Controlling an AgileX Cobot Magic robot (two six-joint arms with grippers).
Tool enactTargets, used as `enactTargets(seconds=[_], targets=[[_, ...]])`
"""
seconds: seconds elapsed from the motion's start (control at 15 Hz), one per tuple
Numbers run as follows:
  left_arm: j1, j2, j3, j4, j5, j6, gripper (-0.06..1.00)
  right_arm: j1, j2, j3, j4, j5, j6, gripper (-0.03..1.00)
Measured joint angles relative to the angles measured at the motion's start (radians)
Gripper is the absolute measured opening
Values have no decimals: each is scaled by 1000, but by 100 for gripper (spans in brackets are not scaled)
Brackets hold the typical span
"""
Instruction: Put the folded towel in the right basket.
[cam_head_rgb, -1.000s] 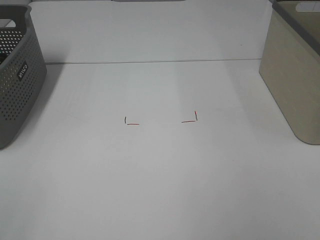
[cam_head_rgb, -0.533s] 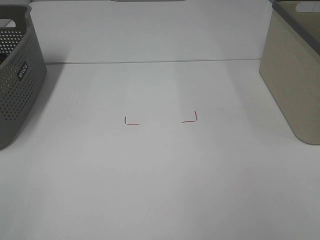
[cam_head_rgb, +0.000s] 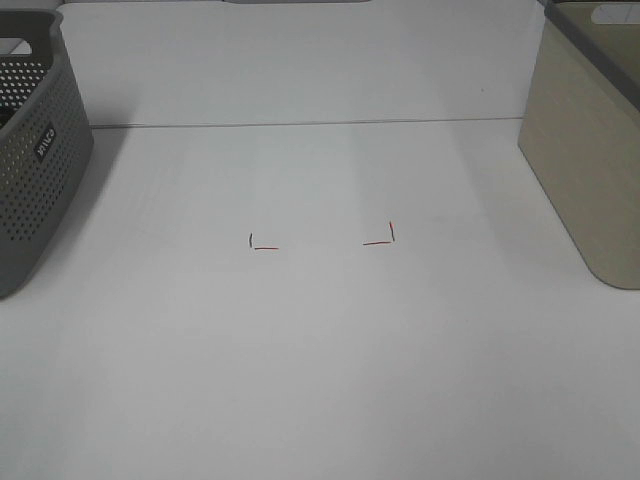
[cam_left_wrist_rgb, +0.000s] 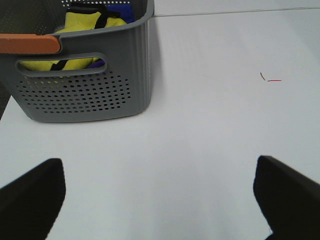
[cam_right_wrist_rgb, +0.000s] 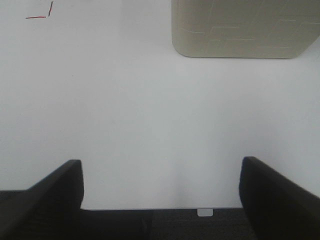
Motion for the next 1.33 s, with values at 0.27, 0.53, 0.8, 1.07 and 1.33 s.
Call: enactTargets(seconds=[0.27, 0.53, 0.8, 1.07, 1.33], targets=[[0, 0, 0, 0, 0, 0, 97, 0, 0, 0, 0, 0, 5, 80], [0, 0, 0, 0, 0, 0, 97, 0, 0, 0, 0, 0, 5, 80], [0, 0, 0, 0, 0, 0, 97, 0, -217, 1, 0, 0, 5, 80], [0, 0, 0, 0, 0, 0, 97, 0, -286, 1, 0, -1, 5, 80], [0, 0, 0, 0, 0, 0, 97, 0, -286, 1, 0, 0, 5, 80]])
